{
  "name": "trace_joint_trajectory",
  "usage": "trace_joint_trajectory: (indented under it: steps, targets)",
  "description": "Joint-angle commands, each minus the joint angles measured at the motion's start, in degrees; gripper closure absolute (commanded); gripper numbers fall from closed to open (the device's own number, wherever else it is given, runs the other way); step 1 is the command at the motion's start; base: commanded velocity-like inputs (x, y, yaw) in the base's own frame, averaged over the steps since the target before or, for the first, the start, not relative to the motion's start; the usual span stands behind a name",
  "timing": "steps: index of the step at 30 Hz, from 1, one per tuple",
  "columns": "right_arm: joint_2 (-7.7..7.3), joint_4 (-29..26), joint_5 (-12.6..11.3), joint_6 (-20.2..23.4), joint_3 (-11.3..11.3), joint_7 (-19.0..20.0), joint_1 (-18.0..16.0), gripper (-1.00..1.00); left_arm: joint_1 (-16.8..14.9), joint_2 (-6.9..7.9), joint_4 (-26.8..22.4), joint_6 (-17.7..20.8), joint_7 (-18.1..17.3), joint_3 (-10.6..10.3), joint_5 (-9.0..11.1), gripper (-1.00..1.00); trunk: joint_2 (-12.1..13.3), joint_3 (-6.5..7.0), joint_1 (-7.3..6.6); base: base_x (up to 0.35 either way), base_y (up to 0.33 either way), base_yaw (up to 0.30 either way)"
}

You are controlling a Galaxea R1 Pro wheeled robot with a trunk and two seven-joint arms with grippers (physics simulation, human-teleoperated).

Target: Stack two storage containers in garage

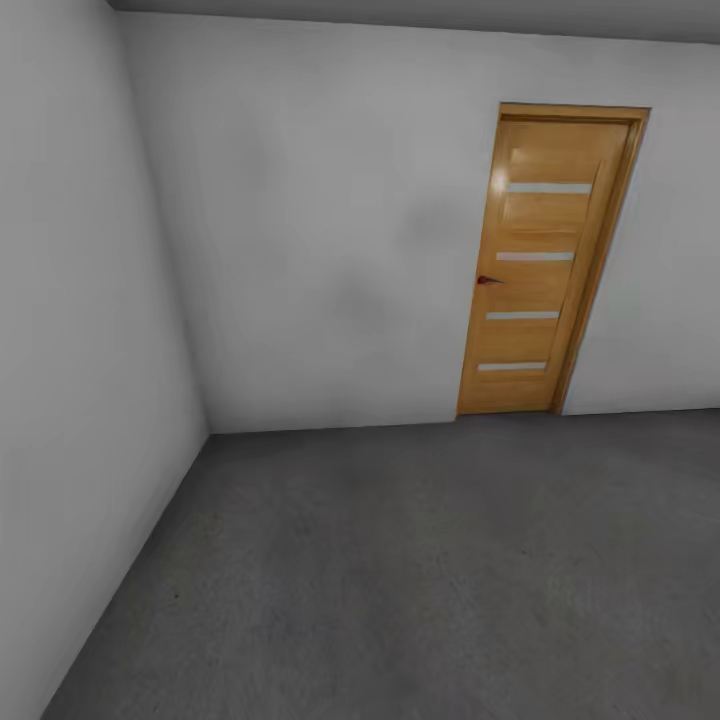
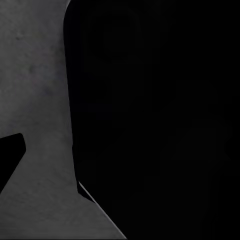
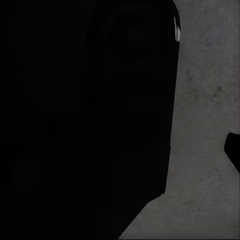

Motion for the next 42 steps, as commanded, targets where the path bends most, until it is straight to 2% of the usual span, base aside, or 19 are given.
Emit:
trace_joint_trajectory:
  steps: [1, 26, 36, 42]
  targets:
    - [-0.30, -0.33, -0.09, -0.23, 0.26, 0.05, -0.32, -1.00, -0.34, 0.20, -0.33, -0.33, -0.33, 0.07, 0.18, -1.00, -0.02, -0.03, 0.00, 0.000, 0.000, 0.000]
    - [-0.28, -0.59, -0.10, -0.19, 0.19, -0.04, -0.26, -1.00, -0.59, 0.10, -0.67, -0.44, -0.37, 0.06, 0.14, -1.00, -0.02, -0.03, 0.00, 0.003, 0.000, 0.000]
    - [-0.24, -1.43, -0.17, -0.16, -0.07, 0.08, -0.18, -1.00, -0.83, -0.24, -1.65, -0.77, -0.43, -0.08, -0.22, -1.00, -0.02, -0.09, 0.00, 0.261, -0.036, -0.011]
    - [-0.26, -2.69, -0.11, -0.10, -0.08, 0.15, -0.18, -1.00, -1.09, -0.33, -1.74, -0.76, -0.44, -0.07, -0.26, -1.00, -0.02, -0.28, 0.00, 0.317, -0.153, -0.147]
